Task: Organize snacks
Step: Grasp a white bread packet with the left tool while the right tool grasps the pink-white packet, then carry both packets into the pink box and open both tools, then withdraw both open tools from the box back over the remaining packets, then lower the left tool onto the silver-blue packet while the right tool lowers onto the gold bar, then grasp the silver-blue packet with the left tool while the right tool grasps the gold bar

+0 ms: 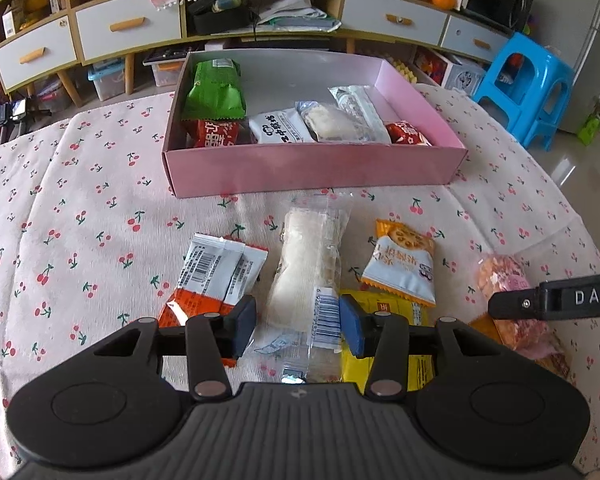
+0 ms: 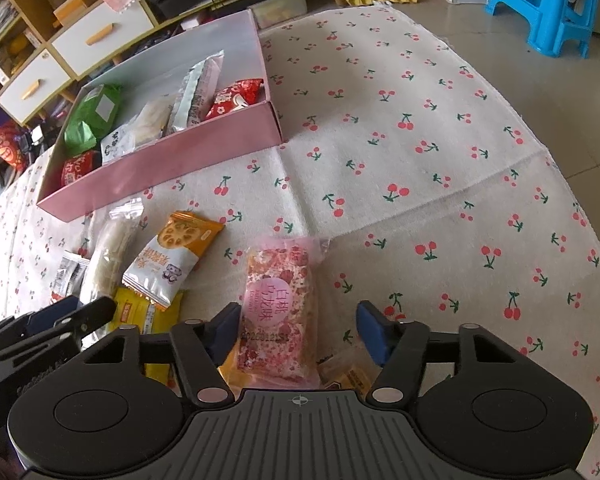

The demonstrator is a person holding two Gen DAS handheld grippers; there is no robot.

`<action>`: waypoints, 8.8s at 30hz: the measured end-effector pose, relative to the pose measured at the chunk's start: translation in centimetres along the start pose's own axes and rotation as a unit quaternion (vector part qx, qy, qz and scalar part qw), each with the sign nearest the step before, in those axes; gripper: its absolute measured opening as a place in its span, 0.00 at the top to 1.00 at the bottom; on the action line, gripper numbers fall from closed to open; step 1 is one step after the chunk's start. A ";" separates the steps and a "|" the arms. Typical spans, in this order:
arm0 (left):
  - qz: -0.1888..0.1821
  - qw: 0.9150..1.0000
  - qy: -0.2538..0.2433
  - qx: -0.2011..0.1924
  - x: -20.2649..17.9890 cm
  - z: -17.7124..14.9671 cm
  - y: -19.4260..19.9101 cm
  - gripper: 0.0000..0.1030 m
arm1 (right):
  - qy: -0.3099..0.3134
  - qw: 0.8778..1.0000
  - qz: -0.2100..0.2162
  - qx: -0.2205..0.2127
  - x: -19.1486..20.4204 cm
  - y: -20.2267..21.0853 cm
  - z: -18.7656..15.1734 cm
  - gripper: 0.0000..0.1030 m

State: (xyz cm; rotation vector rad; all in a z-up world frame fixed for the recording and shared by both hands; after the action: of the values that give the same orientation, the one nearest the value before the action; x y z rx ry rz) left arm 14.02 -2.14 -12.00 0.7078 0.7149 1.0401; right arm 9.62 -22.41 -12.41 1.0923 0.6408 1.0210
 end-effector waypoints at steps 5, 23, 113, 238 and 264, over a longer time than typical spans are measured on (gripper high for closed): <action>0.005 1.000 0.000 -0.002 0.0 0.1 -0.2 0.63 | 0.007 1.000 0.011 0.002 0.3 -0.1 0.0 0.64; -0.004 0.999 0.046 -0.001 0.6 0.6 1.0 0.69 | -0.030 0.998 0.058 -0.006 -0.6 1.7 1.1 0.66; 0.019 0.997 0.009 -0.073 1.3 12.3 -1.6 0.25 | -0.032 0.981 0.157 -0.106 5.3 1.2 17.3 0.27; -0.040 0.983 -0.176 -0.023 0.5 -6.2 3.2 0.71 | 0.293 0.951 0.065 -0.077 3.5 2.4 -7.3 0.52; -0.073 0.995 -0.061 -0.014 1.3 -4.4 4.3 0.79 | 0.189 0.975 0.111 -0.035 2.3 3.7 -5.0 0.70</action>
State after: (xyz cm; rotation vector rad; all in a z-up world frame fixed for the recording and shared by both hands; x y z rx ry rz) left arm 8.84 1.31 -11.34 0.6785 0.6350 0.8640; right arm 5.07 -17.92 -10.61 0.9284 0.7902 1.4557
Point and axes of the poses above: each gripper's, at about its wrist camera, not at the fingertips, and y roughly against the way its jaws point, x to its left, z to its top, the point moved 5 cm from there along -y, roughly the way its jaws point, and after that the axes turned 7 degrees about -z, right-handed, at the moved point
